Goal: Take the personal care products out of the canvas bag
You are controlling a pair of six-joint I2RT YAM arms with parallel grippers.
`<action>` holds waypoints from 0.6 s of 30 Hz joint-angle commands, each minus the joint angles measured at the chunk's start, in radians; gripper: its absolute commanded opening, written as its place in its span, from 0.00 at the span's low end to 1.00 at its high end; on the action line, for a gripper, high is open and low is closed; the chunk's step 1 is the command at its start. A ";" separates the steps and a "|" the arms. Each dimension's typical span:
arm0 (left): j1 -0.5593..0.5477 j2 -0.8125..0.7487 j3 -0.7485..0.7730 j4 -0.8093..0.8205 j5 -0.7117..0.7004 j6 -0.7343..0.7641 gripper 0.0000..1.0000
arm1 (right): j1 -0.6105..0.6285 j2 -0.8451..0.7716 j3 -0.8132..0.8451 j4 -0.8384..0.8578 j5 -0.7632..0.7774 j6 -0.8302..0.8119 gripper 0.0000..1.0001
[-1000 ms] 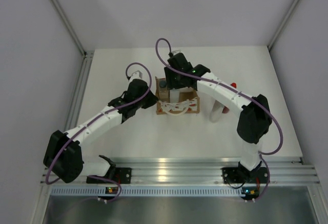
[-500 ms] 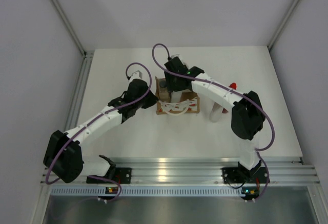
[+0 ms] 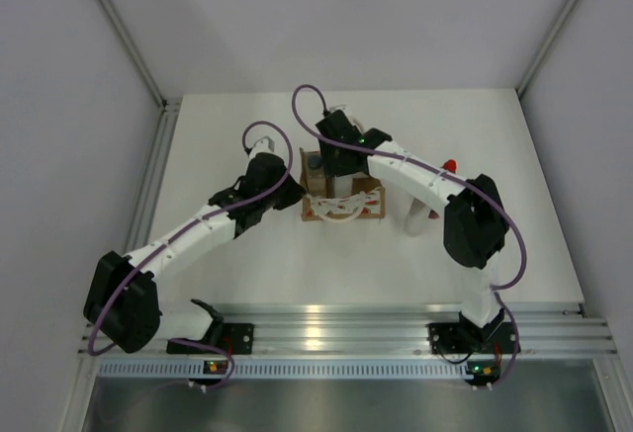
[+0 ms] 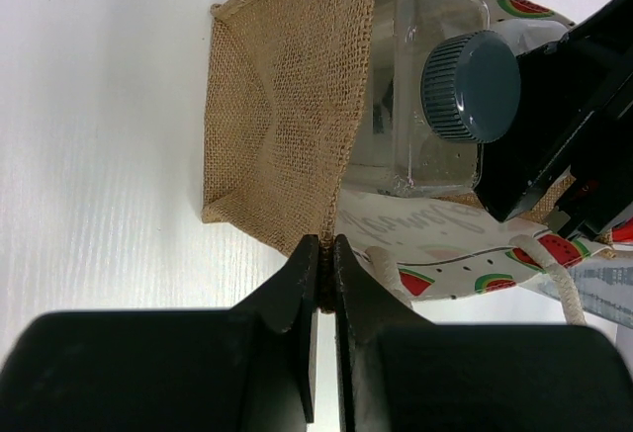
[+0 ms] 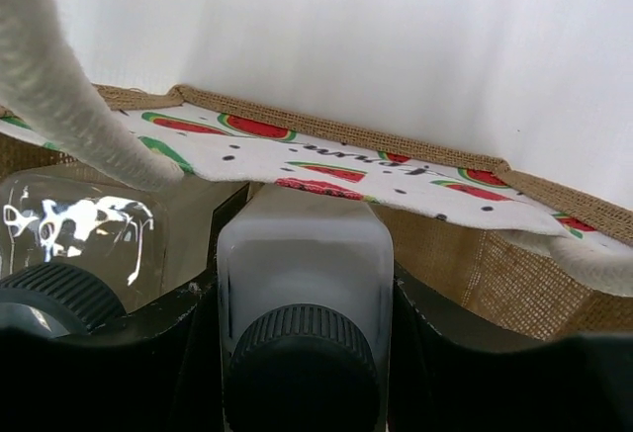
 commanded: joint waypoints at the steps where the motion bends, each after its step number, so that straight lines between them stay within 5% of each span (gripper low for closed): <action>1: -0.004 -0.029 -0.012 0.017 -0.025 0.005 0.00 | 0.014 -0.091 0.031 0.020 0.062 -0.028 0.00; 18: -0.002 -0.038 -0.017 0.017 -0.023 -0.003 0.00 | 0.012 -0.338 0.055 -0.084 0.074 -0.082 0.00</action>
